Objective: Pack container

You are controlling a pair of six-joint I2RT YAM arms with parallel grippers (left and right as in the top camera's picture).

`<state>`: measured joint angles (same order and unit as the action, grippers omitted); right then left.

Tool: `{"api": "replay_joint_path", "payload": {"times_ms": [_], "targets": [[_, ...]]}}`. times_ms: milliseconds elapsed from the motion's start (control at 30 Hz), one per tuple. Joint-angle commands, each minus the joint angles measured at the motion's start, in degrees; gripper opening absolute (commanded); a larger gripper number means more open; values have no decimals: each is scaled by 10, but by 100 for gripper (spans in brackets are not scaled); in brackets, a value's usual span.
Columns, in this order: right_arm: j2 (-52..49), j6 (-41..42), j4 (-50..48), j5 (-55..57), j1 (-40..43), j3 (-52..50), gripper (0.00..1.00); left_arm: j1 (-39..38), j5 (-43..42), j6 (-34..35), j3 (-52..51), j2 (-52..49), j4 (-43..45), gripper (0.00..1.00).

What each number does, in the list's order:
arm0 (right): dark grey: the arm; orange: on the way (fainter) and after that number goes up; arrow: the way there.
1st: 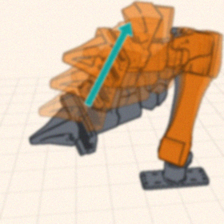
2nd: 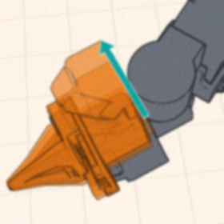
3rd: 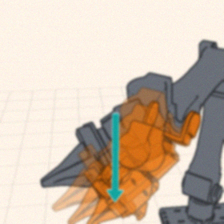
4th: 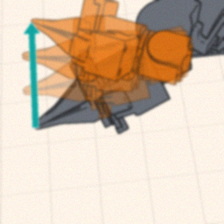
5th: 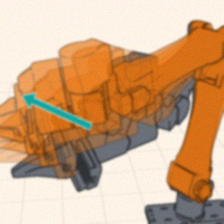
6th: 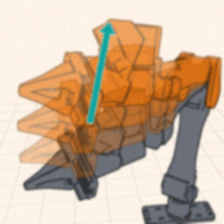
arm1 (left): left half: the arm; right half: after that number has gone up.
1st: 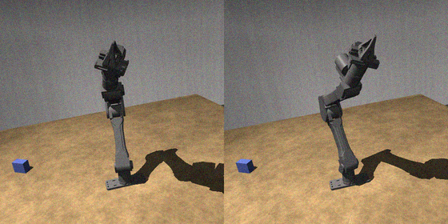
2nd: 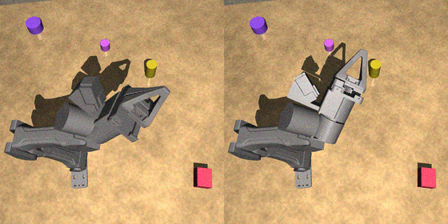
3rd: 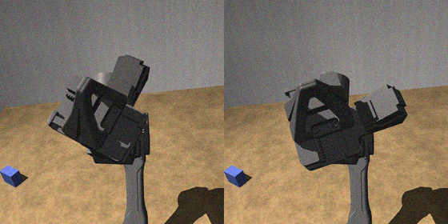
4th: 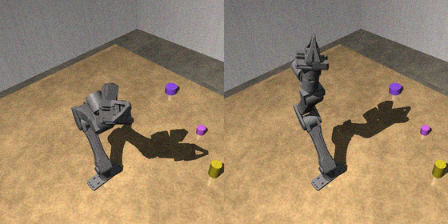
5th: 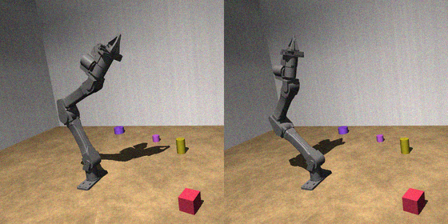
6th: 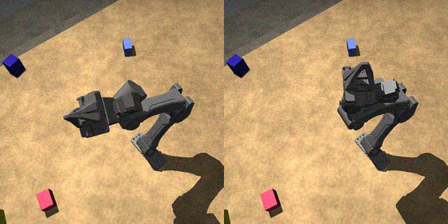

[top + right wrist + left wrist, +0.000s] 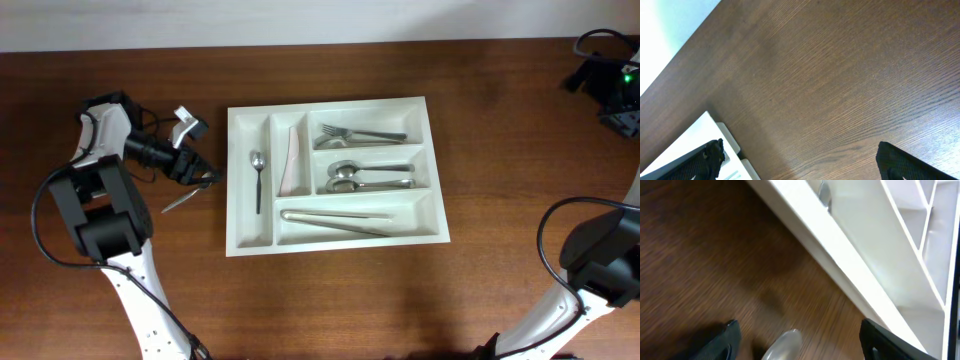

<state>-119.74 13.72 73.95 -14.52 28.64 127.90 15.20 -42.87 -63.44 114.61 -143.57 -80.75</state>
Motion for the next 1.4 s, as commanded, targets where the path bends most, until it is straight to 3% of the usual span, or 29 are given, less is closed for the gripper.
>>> {"api": "replay_joint_path", "payload": {"times_ms": [0, 467, 1367], "targets": [[1, 5, 0, -3, 3, -2, 99, -8, 51, -5, -17, -64, 8, 77], [1, 5, 0, -3, 3, -2, 99, 37, 47, -5, -17, -66, -18, 66], [1, 5, 0, -3, 3, -2, 99, 24, 49, -5, -18, -77, -21, 66]]}}
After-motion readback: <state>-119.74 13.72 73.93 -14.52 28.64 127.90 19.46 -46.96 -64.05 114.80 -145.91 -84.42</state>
